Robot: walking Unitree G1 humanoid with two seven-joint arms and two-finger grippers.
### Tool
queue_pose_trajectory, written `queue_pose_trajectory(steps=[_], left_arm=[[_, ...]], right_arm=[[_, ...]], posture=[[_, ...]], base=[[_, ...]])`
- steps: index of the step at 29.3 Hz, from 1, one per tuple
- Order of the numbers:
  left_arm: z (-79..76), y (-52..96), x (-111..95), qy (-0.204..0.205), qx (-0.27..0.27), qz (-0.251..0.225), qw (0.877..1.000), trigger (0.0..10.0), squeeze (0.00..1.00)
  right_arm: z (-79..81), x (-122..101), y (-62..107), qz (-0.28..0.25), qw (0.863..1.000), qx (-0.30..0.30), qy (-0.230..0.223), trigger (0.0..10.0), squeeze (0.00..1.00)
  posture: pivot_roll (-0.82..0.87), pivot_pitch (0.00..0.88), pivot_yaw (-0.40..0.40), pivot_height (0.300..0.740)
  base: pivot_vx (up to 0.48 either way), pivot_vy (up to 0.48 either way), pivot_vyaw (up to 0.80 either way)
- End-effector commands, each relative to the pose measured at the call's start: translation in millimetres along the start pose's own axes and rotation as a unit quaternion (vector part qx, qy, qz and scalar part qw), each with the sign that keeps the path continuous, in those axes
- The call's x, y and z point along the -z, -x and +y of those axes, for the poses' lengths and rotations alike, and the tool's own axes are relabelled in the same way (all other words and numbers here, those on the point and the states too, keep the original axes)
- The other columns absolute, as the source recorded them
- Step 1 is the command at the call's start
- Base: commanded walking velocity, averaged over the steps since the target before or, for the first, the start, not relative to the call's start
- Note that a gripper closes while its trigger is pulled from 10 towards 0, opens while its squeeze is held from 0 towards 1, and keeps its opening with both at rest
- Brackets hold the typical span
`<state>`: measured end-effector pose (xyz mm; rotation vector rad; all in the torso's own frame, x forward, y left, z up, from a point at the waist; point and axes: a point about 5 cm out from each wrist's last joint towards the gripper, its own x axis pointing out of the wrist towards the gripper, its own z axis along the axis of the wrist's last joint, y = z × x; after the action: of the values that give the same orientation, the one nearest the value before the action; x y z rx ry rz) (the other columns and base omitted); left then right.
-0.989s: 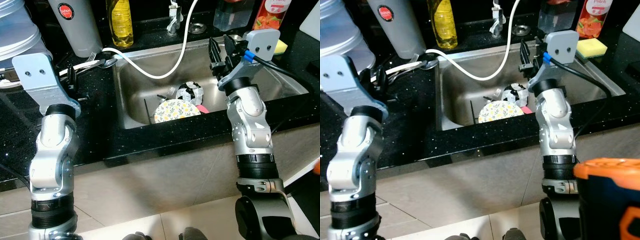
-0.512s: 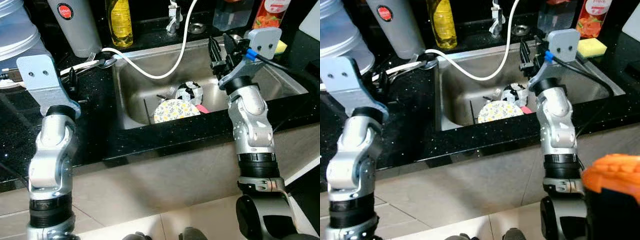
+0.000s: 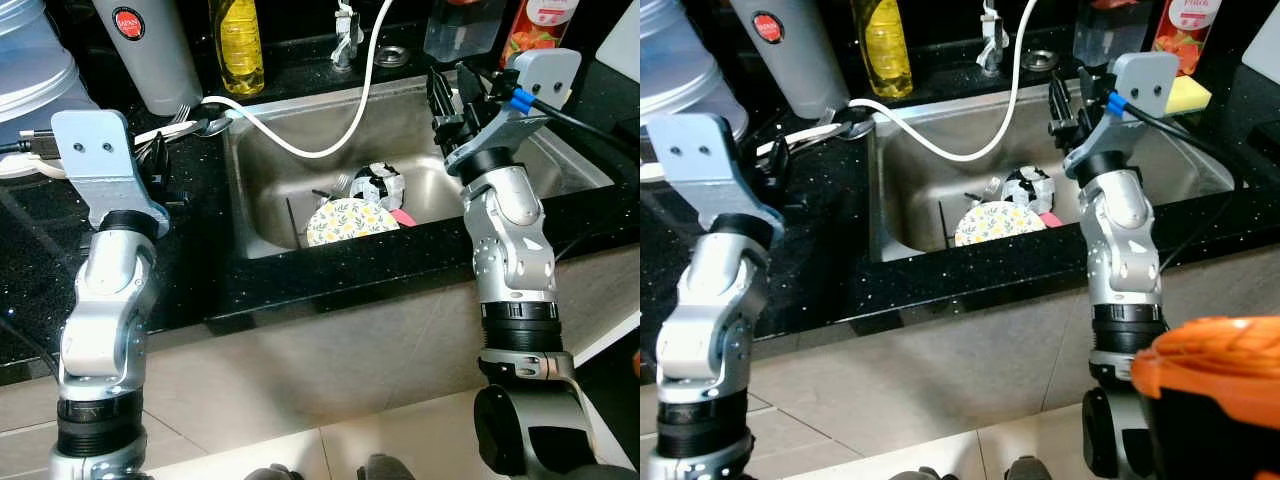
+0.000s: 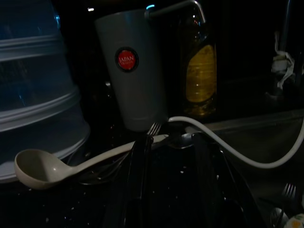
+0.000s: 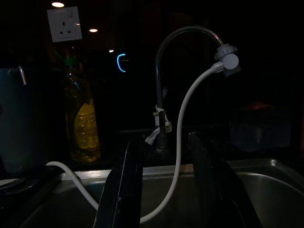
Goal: Kitchen organization
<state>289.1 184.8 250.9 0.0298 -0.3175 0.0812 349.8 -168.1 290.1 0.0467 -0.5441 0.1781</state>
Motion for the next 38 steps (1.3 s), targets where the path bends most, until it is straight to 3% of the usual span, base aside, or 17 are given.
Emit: queue_pose_trajectory(steps=[1,21,38], left_arm=[[3.1,0.2,-1.9,-0.004,-0.003,-0.007,1.0,10.0,0.0],[8.8,-3.7,-3.6,0.005,-0.022,-0.016,1.0,10.0,0.0],[9.7,-4.4,-3.3,0.007,-0.025,-0.017,1.0,10.0,0.0]], right_arm=[[1.4,0.3,-1.1,0.001,1.0,-0.003,-0.001,10.0,0.0],[2.5,0.8,-1.5,0.001,1.0,-0.005,0.005,10.0,0.0],[2.4,1.6,-1.7,0.002,1.0,-0.004,0.005,10.0,0.0]], posture=[[-0.06,0.047,0.076,0.74],[-0.06,0.05,0.076,0.74],[-0.06,0.048,0.076,0.74]], base=[[0.0,0.0,0.0],[0.0,0.0,0.0],[0.416,0.0,0.0]])
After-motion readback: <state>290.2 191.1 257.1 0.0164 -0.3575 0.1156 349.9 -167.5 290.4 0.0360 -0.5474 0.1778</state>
